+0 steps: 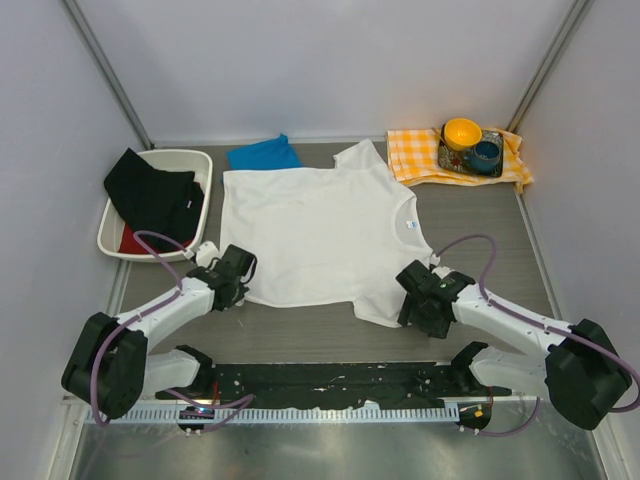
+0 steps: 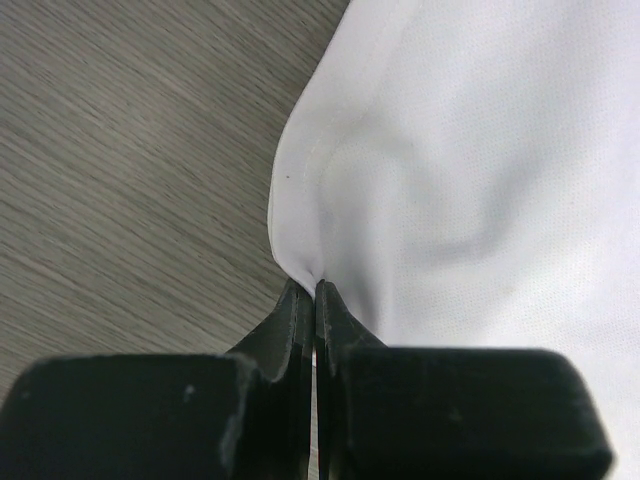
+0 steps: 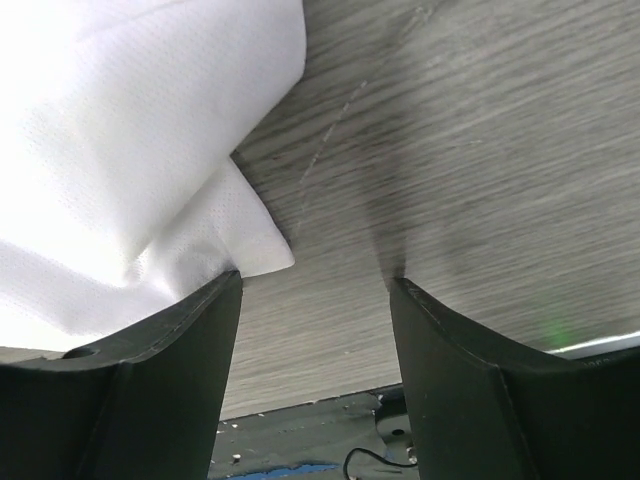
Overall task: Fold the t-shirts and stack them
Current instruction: Fold the tshirt
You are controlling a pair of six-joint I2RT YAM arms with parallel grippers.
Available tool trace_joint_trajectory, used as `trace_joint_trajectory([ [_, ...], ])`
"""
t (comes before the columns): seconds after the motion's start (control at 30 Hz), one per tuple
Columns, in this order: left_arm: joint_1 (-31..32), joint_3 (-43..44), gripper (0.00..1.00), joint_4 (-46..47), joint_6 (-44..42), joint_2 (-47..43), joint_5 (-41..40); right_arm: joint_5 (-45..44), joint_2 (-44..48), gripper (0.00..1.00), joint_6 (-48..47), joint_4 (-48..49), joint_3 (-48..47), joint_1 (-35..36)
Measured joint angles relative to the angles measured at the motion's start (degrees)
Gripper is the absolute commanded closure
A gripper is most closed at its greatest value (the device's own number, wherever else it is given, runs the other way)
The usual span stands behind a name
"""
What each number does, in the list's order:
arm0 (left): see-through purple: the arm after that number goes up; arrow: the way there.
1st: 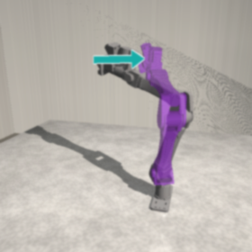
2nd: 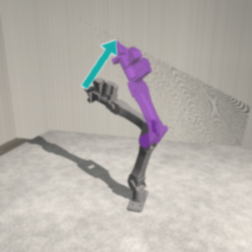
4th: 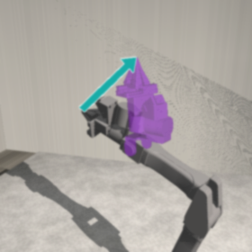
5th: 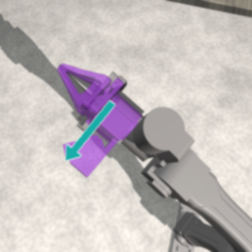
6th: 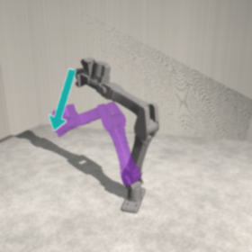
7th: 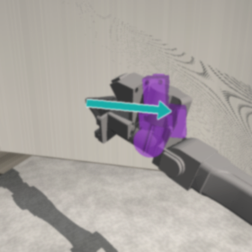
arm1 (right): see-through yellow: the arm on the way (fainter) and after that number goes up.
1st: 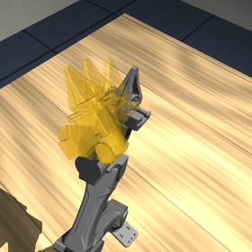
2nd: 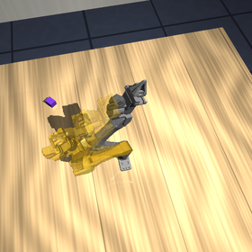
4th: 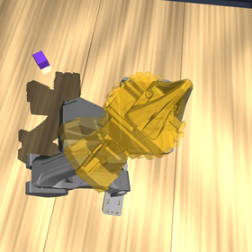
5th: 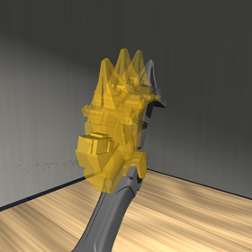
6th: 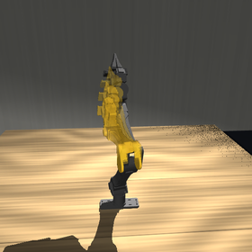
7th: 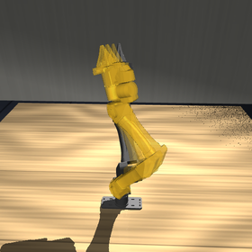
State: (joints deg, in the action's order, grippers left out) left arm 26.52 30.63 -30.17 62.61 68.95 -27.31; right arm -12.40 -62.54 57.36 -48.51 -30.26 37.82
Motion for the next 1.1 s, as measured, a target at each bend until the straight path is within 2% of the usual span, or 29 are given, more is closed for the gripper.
trace_joint_trajectory([
  [0.43,-0.7,0.2,1.00,-0.1,-0.3,0.0,0.0,-0.9,-1.3,0.34,-0.4,1.5,-4.6,0.0],
  [0.63,-0.8,0.2,1.00,-0.1,-0.3,0.0,0.0,-1.2,-1.7,0.37,-0.5,2.2,-4.3,0.0],
  [1.1,-0.8,0.2,1.00,-0.1,-0.3,0.0,0.0,-2.0,0.0,0.36,-1.5,0.8,-6.6,0.5],
])
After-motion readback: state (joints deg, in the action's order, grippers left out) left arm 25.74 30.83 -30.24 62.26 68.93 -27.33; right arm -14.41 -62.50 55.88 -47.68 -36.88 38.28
